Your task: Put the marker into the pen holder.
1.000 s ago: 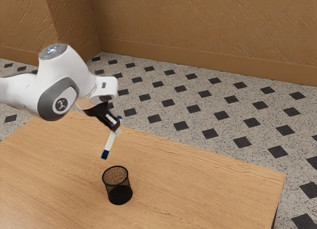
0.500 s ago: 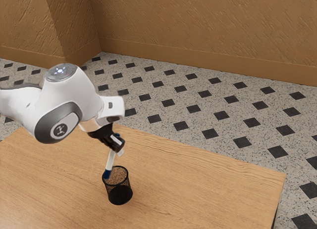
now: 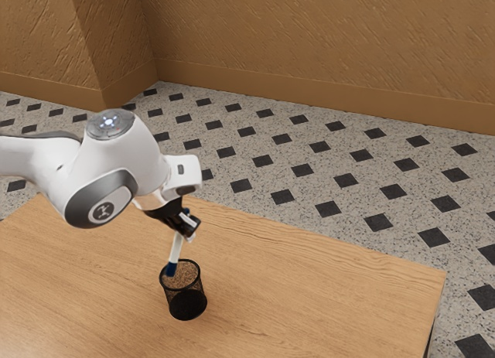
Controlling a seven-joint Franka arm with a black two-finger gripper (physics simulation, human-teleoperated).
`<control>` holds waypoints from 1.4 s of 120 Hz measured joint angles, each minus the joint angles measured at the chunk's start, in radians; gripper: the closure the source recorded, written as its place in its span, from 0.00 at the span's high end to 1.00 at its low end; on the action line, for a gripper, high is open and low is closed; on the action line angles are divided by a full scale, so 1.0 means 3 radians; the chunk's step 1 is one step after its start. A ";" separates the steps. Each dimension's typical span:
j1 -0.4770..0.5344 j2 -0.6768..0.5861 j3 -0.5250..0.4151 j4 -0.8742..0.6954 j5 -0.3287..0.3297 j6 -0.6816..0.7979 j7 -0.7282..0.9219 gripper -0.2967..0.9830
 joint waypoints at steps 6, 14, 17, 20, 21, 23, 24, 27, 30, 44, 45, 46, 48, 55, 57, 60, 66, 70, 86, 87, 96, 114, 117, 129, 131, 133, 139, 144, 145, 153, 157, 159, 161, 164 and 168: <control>-0.0001 -0.0001 0.0000 -0.0006 0.0004 0.0030 -0.0033 0.18; -0.0001 0.0001 -0.0001 -0.0020 0.0006 0.0062 -0.0077 0.18; 0.0001 0.0003 -0.0004 -0.0025 0.0006 0.0071 -0.0093 0.18; 0.0002 0.0005 -0.0006 -0.0035 0.0005 0.0080 -0.0109 0.18; 0.0002 0.0005 -0.0008 -0.0038 0.0005 0.0082 -0.0114 0.18; 0.0003 0.0005 -0.0010 -0.0048 0.0004 0.0087 -0.0125 0.19; 0.0003 0.0005 -0.0011 -0.0053 0.0004 0.0089 -0.0130 0.19; 0.0003 0.0006 -0.0012 -0.0069 0.0002 0.0095 -0.0146 0.19; 0.0004 0.0006 -0.0014 -0.0092 0.0000 0.0101 -0.0162 0.19; 0.0004 0.0022 -0.0033 -0.0155 -0.0003 0.0120 -0.0235 0.18; 0.0004 0.0026 -0.0033 -0.0157 -0.0003 0.0121 -0.0240 0.18; 0.0004 0.0030 -0.0033 -0.0158 -0.0003 0.0122 -0.0246 0.18; 0.0004 0.0037 -0.0034 -0.0160 -0.0003 0.0123 -0.0256 0.18; 0.0005 0.0050 -0.0037 -0.0164 0.0001 0.0129 -0.0292 0.18; 0.0005 0.0052 -0.0038 -0.0164 0.0002 0.0130 -0.0302 0.18; 0.0005 0.0054 -0.0037 -0.0165 0.0005 0.0131 -0.0316 0.18; 0.0005 0.0056 -0.0039 -0.0165 0.0008 0.0133 -0.0343 0.18; 0.0005 0.0060 -0.0040 -0.0163 0.0014 0.0134 -0.0360 0.18; 0.0013 0.0147 -0.0041 -0.0144 0.0180 0.0168 -0.0417 0.18; 0.0015 0.0151 -0.0041 -0.0144 0.0194 0.0171 -0.0420 0.18; 0.0023 0.0167 -0.0041 -0.0131 0.0327 0.0198 -0.0443 0.18; 0.0053 0.0163 -0.0042 -0.0116 0.0525 0.0242 -0.0480 0.19; 0.0056 0.0158 -0.0042 -0.0116 0.0541 0.0247 -0.0487 0.19; 0.0057 0.0107 -0.0042 -0.0125 0.0585 0.0266 -0.0528 0.19; 0.0056 0.0098 -0.0042 -0.0128 0.0590 0.0268 -0.0537 0.19; 0.0056 0.0090 -0.0043 -0.0130 0.0594 0.0270 -0.0545 0.19; 0.0056 0.0068 -0.0051 -0.0137 0.0610 0.0274 -0.0575 0.19; 0.0055 0.0055 -0.0068 -0.0145 0.0619 0.0277 -0.0605 0.19; 0.0054 0.0053 -0.0073 -0.0147 0.0621 0.0278 -0.0612 0.19; 0.0051 0.0032 -0.0123 -0.0169 0.0630 0.0281 -0.0668 0.19; 0.0050 0.0025 -0.0151 -0.0182 0.0633 0.0282 -0.0697 0.19; 0.0049 0.0020 -0.0160 -0.0187 0.0631 0.0280 -0.0709 0.21; 0.0049 0.0015 -0.0166 -0.0191 0.0625 0.0278 -0.0716 0.24; 0.0048 0.0002 -0.0175 -0.0196 0.0613 0.0273 -0.0722 0.29; 0.0048 -0.0018 -0.0181 -0.0199 0.0600 0.0261 -0.0730 0.34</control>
